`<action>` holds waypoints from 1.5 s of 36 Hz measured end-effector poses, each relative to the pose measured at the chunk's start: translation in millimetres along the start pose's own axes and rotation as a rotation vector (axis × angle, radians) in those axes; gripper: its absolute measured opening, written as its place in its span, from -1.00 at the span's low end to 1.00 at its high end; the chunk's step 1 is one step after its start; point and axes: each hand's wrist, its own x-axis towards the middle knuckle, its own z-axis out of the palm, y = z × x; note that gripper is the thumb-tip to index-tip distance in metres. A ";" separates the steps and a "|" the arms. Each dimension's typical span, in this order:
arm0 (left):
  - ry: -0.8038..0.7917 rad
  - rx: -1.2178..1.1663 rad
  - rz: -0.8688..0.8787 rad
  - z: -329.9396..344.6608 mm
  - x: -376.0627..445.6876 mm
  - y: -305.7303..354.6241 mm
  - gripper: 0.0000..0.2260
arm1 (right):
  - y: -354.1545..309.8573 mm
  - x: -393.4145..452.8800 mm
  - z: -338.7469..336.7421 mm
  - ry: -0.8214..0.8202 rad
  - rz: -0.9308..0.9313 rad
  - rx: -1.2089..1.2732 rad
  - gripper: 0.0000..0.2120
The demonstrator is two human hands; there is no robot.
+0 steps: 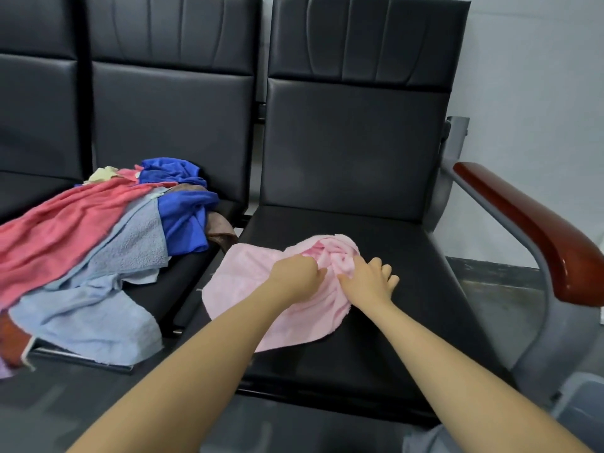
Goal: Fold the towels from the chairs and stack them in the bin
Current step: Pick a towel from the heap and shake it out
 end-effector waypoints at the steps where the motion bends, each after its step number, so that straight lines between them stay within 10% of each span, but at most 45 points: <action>1: 0.006 0.012 -0.016 1.5 -1.7 1.0 -0.62 | -1.0 -1.0 -0.2 0.021 -0.005 0.018 -0.62; 8: 0.177 0.022 -0.145 17.5 -14.2 -4.4 -0.76 | -8.4 -4.1 4.9 0.098 0.026 0.035 -0.51; 12: 0.235 -0.005 -0.170 23.9 -14.8 -9.3 -0.77 | -9.0 -7.3 7.3 0.145 -0.075 0.043 -0.78; 28: 0.475 -0.161 -0.058 -34.6 -13.4 -15.9 -0.72 | -17.1 -1.0 -46.3 0.382 0.070 0.970 -0.85; 39: 0.497 -0.635 0.339 -105.2 -12.5 -13.2 -0.81 | -40.6 -8.0 -81.4 0.112 -0.463 0.731 -0.70; 54: 0.407 -0.234 0.159 -106.6 -29.3 -15.3 -0.87 | -37.5 -17.5 -88.0 0.402 -0.306 0.638 -0.80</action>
